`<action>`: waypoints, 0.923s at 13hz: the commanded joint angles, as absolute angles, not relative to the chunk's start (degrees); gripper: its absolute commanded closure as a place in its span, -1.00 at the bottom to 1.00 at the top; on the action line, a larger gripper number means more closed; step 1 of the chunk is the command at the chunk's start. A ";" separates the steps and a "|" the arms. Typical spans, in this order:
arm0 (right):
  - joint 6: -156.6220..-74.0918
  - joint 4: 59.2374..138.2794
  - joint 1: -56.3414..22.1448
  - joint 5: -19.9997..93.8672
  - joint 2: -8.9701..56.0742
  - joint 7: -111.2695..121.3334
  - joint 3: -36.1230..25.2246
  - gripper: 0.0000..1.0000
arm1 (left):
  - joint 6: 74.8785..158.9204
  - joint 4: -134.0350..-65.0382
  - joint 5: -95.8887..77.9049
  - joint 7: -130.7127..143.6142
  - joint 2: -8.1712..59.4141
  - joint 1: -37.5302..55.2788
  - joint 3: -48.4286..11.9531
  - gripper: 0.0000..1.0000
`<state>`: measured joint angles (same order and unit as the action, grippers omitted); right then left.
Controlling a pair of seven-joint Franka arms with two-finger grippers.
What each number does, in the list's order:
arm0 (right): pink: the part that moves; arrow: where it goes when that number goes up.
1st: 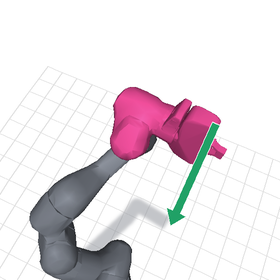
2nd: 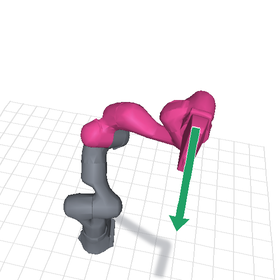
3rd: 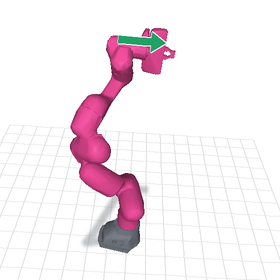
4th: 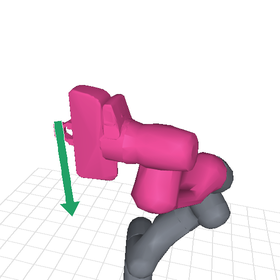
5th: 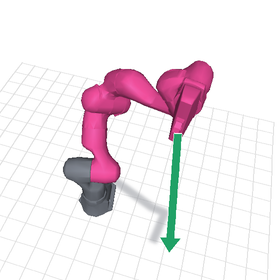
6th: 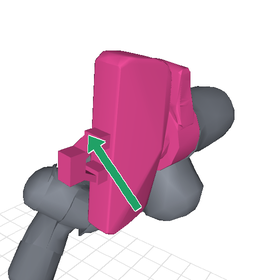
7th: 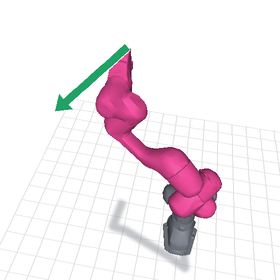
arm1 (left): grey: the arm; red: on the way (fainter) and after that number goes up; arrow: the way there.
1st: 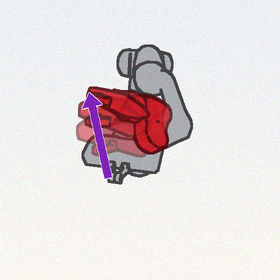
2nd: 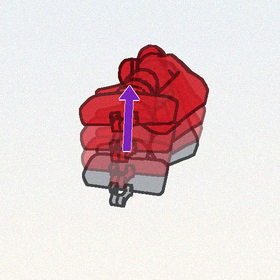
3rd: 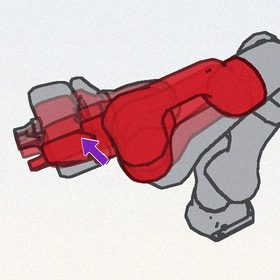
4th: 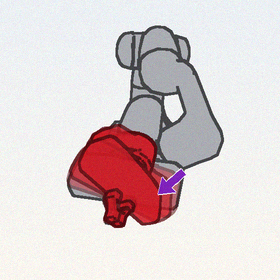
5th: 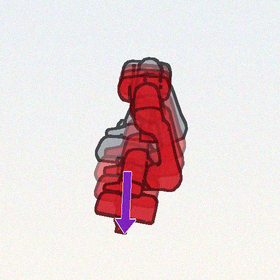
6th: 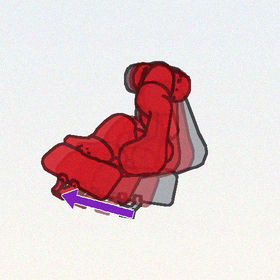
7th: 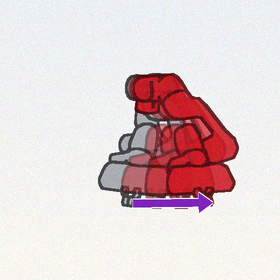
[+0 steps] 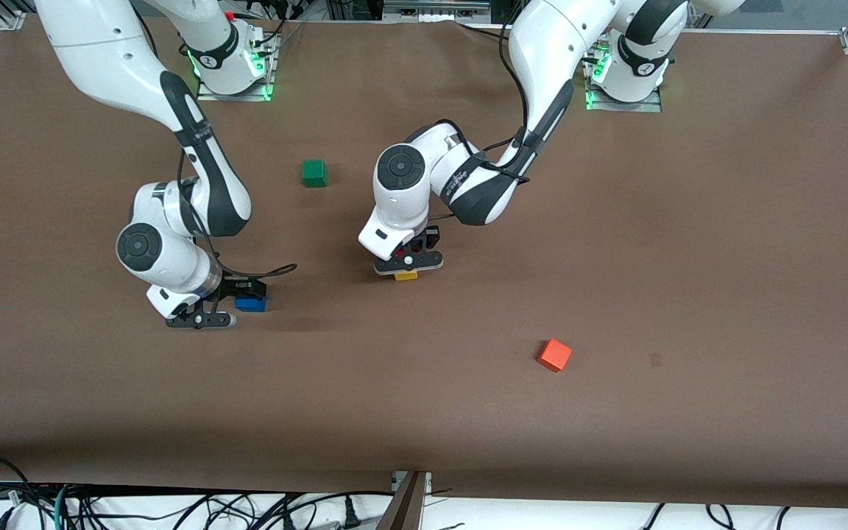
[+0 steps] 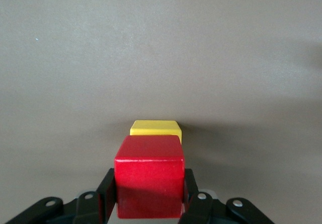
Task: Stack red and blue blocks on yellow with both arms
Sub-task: 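Set the red cube on yellow while the right gripper grasps blue, then open and raise the left gripper while the right gripper lifts blue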
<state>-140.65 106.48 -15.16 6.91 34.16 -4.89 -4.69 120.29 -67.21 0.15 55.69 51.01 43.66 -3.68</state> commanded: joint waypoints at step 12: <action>-116.31 93.44 -14.41 7.91 29.37 -1.23 -4.92 0.35 | 112.85 -63.28 0.79 54.42 47.21 35.70 -3.43 -1.00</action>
<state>-122.88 96.15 -14.68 6.92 32.36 -2.37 -5.33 115.29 -63.28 0.15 55.66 50.07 38.80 -2.73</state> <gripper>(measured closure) 0.449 0.000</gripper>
